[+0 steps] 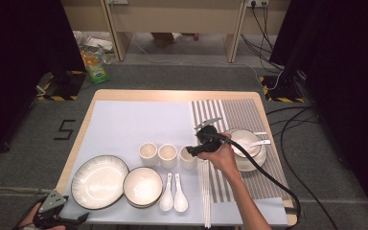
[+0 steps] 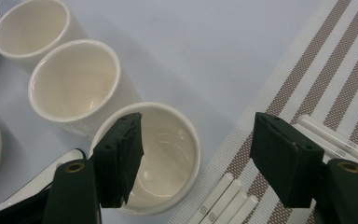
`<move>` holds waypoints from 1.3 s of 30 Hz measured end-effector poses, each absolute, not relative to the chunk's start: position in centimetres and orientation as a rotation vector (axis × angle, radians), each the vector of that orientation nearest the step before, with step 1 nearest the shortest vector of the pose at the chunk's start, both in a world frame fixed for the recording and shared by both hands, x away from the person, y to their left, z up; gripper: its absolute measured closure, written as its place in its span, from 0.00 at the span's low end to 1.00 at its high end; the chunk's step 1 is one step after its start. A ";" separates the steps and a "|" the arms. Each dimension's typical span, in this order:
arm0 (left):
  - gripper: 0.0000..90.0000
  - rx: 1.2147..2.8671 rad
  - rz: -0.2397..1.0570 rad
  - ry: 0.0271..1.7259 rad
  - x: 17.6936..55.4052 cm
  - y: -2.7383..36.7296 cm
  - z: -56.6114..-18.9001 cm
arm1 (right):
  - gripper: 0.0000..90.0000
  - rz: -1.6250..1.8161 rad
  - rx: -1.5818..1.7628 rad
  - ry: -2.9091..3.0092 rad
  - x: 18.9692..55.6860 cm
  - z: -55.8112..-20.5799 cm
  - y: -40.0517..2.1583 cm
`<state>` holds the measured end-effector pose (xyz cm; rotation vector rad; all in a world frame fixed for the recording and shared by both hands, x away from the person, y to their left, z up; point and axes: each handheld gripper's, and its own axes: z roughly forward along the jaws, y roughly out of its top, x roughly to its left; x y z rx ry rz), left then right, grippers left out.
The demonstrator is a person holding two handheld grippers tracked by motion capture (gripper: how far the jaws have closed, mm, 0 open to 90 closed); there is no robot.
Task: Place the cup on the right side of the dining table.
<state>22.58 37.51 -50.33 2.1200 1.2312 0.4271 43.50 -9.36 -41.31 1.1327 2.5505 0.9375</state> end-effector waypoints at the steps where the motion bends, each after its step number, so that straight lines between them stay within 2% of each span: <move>1: 0.00 2.118 0.425 1.229 22.6 37.5 -50.3 | 0.39 0.937 1.134 2.557 43.5 -41.5 -9.3; 26: 0.00 2.124 0.426 1.219 22.5 37.6 -50.3 | 0.56 0.892 1.137 2.640 44.5 -44.6 -8.7; 32: 0.00 2.120 0.433 1.222 22.5 37.6 -50.4 | 0.62 0.871 1.121 2.664 44.6 -45.2 -8.7; 39: 0.00 2.122 0.431 1.222 22.6 37.6 -50.3 | 0.77 0.875 1.063 2.691 44.7 -45.3 -8.6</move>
